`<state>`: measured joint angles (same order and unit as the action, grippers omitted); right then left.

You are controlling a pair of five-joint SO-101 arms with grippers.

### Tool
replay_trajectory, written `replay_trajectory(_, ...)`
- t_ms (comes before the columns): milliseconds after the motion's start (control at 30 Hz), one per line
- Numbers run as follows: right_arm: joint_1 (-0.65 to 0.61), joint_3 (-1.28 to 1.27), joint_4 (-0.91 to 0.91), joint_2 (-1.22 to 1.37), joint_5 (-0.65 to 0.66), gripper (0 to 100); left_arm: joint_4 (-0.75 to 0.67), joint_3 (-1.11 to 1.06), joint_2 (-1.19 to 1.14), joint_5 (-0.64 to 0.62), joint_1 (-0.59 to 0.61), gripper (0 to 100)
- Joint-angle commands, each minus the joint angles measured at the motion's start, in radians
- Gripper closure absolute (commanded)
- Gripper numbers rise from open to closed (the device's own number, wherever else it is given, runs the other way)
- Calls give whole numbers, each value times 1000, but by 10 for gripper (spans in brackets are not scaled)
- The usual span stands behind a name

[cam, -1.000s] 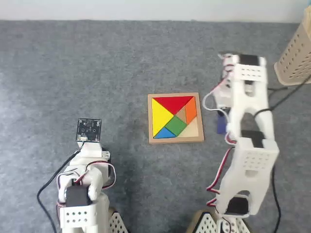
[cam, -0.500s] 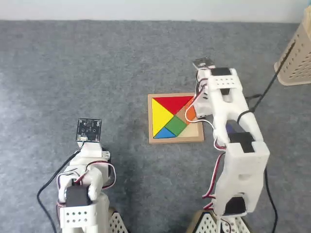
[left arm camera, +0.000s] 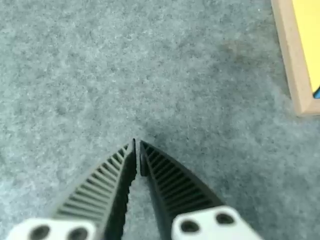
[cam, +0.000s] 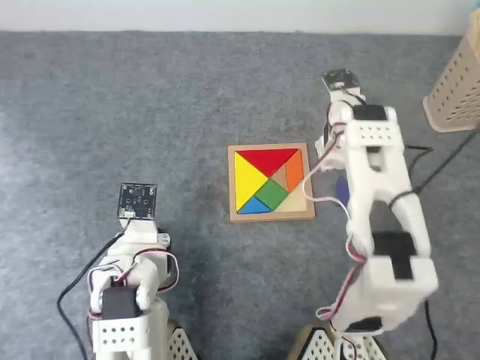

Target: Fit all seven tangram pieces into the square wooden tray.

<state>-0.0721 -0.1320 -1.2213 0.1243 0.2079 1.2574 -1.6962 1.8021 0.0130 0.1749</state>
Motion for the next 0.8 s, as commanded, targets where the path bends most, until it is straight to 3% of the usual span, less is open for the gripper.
replay_trajectory(0, 2, -117, 124, -102, 52, 845, 5, 12, 17, -9, 5, 988)
replay_trajectory(533, -13, 15, 94, 209, 68, 847, 5, 12, 17, -9, 5, 988)
replay_trajectory(767, -54, -54, 8, 127, 264, 847, 5, 12, 17, -9, 5, 988)
